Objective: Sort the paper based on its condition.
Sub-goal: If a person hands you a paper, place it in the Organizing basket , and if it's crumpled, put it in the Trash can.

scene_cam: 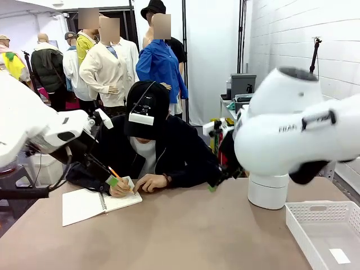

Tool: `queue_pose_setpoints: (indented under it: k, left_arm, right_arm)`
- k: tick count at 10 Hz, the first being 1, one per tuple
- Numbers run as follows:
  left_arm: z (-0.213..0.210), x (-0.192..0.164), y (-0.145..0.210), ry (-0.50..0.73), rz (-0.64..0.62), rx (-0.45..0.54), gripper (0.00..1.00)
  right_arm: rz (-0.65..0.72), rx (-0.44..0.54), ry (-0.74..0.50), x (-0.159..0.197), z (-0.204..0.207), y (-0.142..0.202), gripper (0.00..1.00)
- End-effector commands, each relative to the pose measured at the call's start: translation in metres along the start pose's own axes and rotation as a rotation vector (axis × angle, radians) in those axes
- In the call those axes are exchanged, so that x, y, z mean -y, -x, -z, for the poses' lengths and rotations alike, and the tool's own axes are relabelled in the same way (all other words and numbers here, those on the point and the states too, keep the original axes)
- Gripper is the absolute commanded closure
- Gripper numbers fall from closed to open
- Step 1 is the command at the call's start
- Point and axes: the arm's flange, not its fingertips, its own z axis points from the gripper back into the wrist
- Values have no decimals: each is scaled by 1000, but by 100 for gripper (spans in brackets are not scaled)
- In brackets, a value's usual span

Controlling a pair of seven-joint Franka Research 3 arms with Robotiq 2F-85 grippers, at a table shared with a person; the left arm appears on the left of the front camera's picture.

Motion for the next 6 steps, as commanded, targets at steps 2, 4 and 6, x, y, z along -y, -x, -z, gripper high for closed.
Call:
queue_pose_setpoints:
  k: [2, 4, 6]
  left_arm:
    - [-41, -1, -15, 54, 69, 17, 0]
    - [-74, -7, -30, 74, 98, 59, 0]
    - [-105, -15, -36, 10, 72, 92, 0]
  right_arm:
    - [-12, 14, -70, 1, -45, -30, 0]
    - [-8, 60, -53, 3, -80, -46, 0]
    - [2, 129, -35, 7, -113, -54, 0]
